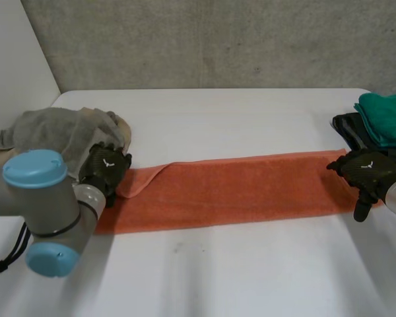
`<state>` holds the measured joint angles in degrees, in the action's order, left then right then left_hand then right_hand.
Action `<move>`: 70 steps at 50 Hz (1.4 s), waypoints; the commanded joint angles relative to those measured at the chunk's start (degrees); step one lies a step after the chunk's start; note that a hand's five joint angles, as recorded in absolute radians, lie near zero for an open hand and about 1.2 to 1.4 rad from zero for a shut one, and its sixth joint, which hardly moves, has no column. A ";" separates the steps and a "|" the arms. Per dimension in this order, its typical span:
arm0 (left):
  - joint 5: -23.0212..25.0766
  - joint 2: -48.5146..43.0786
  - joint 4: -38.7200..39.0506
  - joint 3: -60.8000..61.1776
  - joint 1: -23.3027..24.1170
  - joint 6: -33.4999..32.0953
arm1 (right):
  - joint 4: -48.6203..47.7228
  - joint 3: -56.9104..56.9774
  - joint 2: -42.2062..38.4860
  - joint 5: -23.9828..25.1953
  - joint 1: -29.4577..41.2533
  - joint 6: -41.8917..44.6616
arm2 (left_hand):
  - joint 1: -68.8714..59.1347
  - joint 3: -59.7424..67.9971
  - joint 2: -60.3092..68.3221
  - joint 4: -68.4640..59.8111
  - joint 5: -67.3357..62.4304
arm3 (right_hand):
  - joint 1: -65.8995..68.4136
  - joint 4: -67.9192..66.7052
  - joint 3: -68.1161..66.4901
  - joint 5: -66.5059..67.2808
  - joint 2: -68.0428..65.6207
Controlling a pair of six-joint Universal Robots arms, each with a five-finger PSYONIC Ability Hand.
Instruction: Fold the laundry.
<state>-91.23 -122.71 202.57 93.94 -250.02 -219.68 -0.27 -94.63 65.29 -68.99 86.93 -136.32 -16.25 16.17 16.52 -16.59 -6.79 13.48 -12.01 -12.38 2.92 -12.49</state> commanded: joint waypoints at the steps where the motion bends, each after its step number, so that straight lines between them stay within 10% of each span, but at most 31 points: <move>1: -0.62 -4.20 3.70 -8.76 -2.31 -0.13 | -1.40 -1.09 -0.16 -0.27 -0.62 0.00 | -8.10 8.17 7.83 -7.76 -7.56 | -3.48 2.01 2.38 -2.92 2.49; 15: -8.00 -7.28 5.65 -14.32 -1.71 0.04 | -4.83 -2.14 -0.25 -0.18 -1.94 -0.09 | -6.25 6.32 5.98 -5.91 -5.71 | 3.84 -5.31 -4.94 4.40 -4.83; 38: -6.16 10.83 4.77 4.58 2.69 11.03 | -12.04 -0.47 -7.36 0.96 -6.25 2.37 | -5.91 5.98 5.64 -5.57 -5.37 | 18.13 -19.60 -19.23 18.70 -19.12; 42: -6.16 10.92 4.77 4.67 2.69 11.12 | -12.57 0.93 -9.39 0.26 -7.21 5.09 | -5.91 5.98 5.64 -5.57 -5.37 | 66.38 -67.84 -67.47 66.94 -67.36; 59: -6.16 18.82 4.77 9.23 2.87 11.38 | -14.76 2.43 -3.59 -11.25 -16.71 18.28 | -5.74 5.82 5.47 -5.41 -5.20 | 66.52 -67.99 -67.62 67.08 -67.51; 70: -6.51 24.01 4.68 11.52 2.95 11.56 | -22.30 2.17 2.56 -11.35 11.46 15.12 | -4.73 4.81 4.46 -4.39 -4.19 | 66.52 -67.99 -67.62 67.08 -67.51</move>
<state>-97.63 -101.65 207.28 104.25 -247.08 -208.19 -17.11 -92.31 65.28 -80.97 80.84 -118.33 -19.63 20.06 19.96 -19.83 -9.82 63.64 -68.58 -68.28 57.14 -67.42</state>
